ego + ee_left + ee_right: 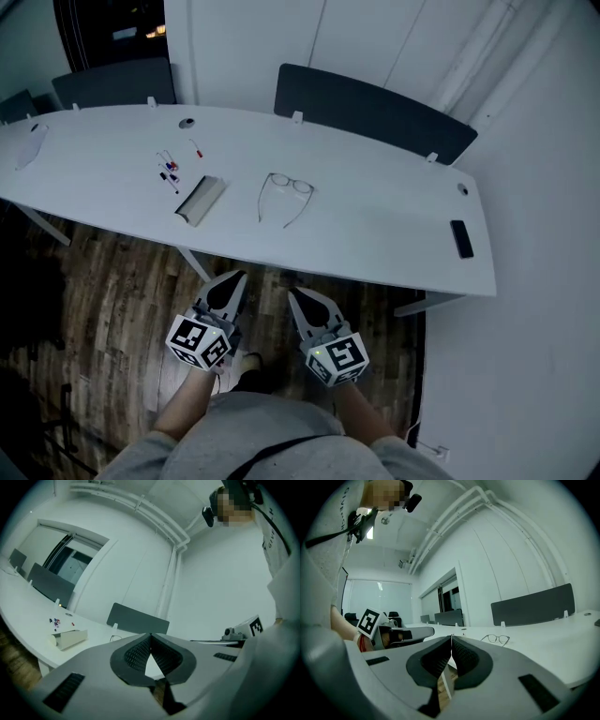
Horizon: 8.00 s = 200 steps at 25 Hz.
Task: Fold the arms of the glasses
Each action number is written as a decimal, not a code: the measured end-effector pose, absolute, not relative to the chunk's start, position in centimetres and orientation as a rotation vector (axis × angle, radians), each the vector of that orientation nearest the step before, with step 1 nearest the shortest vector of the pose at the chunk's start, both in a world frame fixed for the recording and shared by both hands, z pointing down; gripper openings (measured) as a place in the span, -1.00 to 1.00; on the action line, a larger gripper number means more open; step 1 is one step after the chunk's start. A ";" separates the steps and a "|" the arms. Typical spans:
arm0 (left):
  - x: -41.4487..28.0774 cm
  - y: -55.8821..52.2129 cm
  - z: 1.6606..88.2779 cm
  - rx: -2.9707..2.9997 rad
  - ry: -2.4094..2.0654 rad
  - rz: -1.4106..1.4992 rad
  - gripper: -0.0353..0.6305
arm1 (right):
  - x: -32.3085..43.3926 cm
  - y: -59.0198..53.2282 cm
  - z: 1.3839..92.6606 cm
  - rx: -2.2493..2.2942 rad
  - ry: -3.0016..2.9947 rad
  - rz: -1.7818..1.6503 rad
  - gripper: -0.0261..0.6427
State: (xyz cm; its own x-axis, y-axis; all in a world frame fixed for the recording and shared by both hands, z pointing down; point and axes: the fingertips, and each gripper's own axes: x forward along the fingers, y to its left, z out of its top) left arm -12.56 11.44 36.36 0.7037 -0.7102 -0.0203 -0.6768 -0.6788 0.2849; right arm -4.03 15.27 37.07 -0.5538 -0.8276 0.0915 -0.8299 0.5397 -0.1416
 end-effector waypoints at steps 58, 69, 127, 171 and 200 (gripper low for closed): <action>-9.0 -13.9 45.4 2.586 -1.046 0.050 -0.53 | 5.9 -10.7 47.1 1.396 -2.433 0.220 -0.86; -7.7 -16.3 47.8 2.557 -1.023 0.099 -0.41 | 6.2 -13.1 48.7 1.109 -2.287 -0.166 -0.54; -6.3 -19.3 47.0 2.645 -1.021 0.108 -0.32 | 5.1 -13.8 49.0 0.875 -2.450 -0.222 -0.81; -5.2 -18.6 46.4 2.729 -0.957 0.147 -0.83 | 6.7 -16.8 46.2 1.102 -2.637 0.030 -0.67; -4.0 -18.3 46.5 2.858 -0.859 0.226 -0.84 | 6.6 -22.3 48.0 1.225 -2.414 -0.002 -0.76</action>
